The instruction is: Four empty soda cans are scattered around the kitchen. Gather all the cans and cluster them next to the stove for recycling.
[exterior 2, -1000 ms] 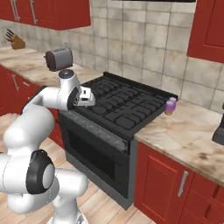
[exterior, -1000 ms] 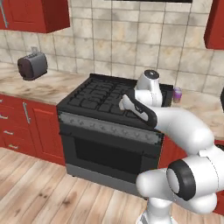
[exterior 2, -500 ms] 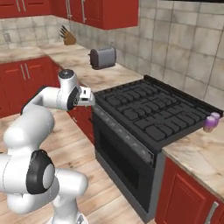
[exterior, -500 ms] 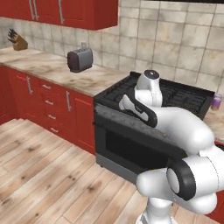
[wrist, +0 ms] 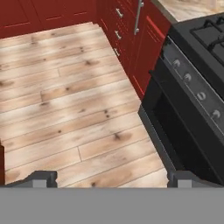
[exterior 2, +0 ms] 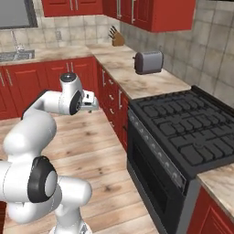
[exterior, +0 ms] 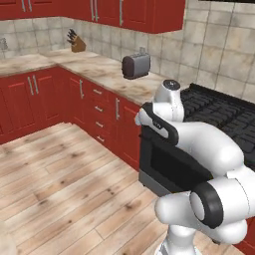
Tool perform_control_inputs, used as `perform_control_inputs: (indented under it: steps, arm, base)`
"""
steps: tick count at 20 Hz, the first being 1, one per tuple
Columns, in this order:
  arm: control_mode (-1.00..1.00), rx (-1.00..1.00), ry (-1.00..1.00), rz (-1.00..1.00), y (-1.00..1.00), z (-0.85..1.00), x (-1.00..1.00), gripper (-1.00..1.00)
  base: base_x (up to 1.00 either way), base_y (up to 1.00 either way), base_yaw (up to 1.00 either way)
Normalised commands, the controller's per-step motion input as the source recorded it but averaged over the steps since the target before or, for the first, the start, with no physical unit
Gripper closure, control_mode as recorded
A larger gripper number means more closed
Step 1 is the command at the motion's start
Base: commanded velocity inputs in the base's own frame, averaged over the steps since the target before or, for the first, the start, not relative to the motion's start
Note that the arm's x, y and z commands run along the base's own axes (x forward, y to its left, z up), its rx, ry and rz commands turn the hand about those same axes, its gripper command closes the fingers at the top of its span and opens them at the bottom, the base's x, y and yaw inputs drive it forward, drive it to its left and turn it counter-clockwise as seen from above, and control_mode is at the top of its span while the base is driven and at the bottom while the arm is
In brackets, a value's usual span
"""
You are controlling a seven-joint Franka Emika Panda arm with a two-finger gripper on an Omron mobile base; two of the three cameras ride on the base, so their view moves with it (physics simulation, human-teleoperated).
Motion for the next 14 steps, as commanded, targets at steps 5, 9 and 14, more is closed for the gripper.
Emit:
perform_control_inputs:
  steps: [5, 9, 14]
  arm:
    - [1.00, 0.00, 0.00, 0.00, 0.00, 0.00, 0.00, -1.00]
    - [1.00, 0.00, 0.00, 0.00, 0.00, 0.00, 0.00, -1.00]
    - [1.00, 0.00, 0.00, 0.00, 0.00, 0.00, 0.00, -1.00]
  base:
    - [-0.06, 0.13, 0.39]
    - [-0.07, 0.10, 0.35]
    - [-0.06, 0.07, 0.30]
